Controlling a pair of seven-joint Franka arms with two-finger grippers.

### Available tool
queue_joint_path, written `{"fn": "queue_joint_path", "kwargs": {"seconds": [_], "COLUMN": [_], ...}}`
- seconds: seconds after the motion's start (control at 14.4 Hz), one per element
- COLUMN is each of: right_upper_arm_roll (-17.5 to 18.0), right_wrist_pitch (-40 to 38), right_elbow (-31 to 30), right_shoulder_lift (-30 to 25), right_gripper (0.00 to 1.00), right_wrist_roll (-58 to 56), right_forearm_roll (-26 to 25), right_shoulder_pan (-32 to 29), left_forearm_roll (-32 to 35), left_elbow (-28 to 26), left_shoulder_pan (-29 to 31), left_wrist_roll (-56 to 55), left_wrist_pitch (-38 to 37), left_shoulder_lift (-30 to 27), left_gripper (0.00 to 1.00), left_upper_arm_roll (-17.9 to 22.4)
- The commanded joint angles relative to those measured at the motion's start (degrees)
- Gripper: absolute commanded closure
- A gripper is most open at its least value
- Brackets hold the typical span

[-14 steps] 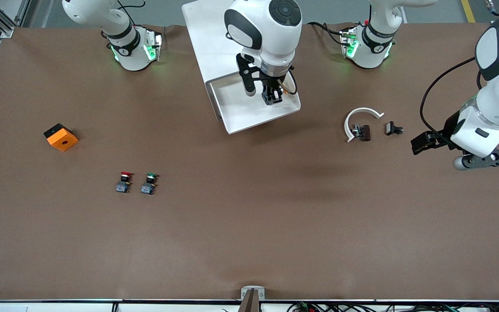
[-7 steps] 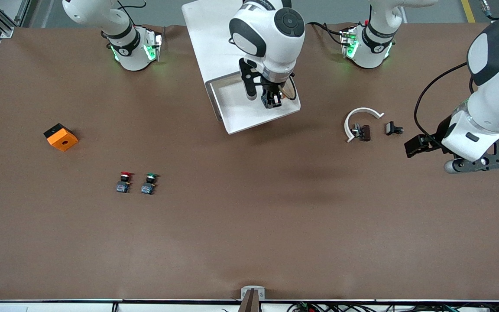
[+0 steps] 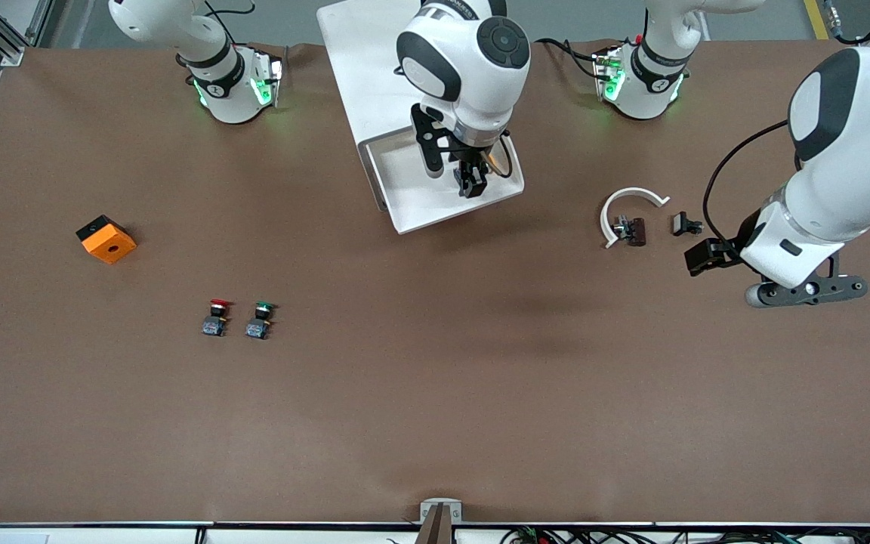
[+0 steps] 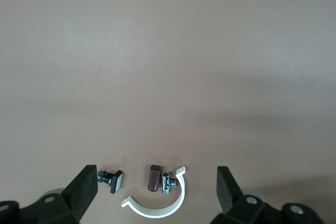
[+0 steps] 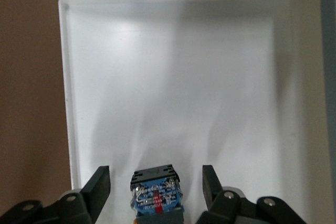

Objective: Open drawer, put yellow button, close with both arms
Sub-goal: 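Open the right gripper and withdraw it while the left gripper approaches the drawer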

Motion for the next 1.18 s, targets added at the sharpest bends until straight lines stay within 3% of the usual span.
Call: {"fn": "queue_joint_path", "kwargs": {"seconds": [0.0, 0.21, 0.35, 0.7, 0.84, 1.11], "right_upper_arm_roll": [0.7, 0.5, 0.4, 0.3, 0.3, 0.2], "right_wrist_pitch": [-6.9, -9.8, -9.9, -13.1, -14.1, -14.2], "right_elbow": [5.9, 7.8, 7.7, 7.7, 7.7, 7.7], "right_shoulder_lift": [-0.3, -3.1, -3.8, -6.7, -7.0, -7.2], "right_gripper": [0.0, 0.0, 0.0, 0.0, 0.0, 0.0], "right_wrist_roll": [-10.6, -23.8, -32.8, -58.1, -68.1, -86.1], "right_forearm_roll": [0.1, 0.2, 0.4, -0.1, -0.4, -0.5], "right_shoulder_pan": [-3.7, -7.4, -11.3, -21.5, -26.0, -34.7], "left_forearm_roll": [0.1, 0.1, 0.0, 0.0, 0.0, 0.6], "left_elbow": [1.6, -0.2, -3.2, -9.4, -9.4, -7.3], "left_shoulder_pan": [0.1, -0.1, 0.2, 0.0, -1.1, -7.7], "left_wrist_roll": [-0.1, 0.5, 0.5, -5.9, -9.6, -19.6], "left_wrist_pitch": [-1.1, 0.9, 6.5, 10.7, 10.9, 12.1], "left_shoulder_lift": [1.2, 1.9, 1.8, 2.0, 4.1, 6.9], "left_gripper": [0.0, 0.0, 0.0, 0.0, 0.0, 0.0], "left_upper_arm_roll": [-0.4, -2.5, -4.4, -12.4, -15.5, -16.2]}}
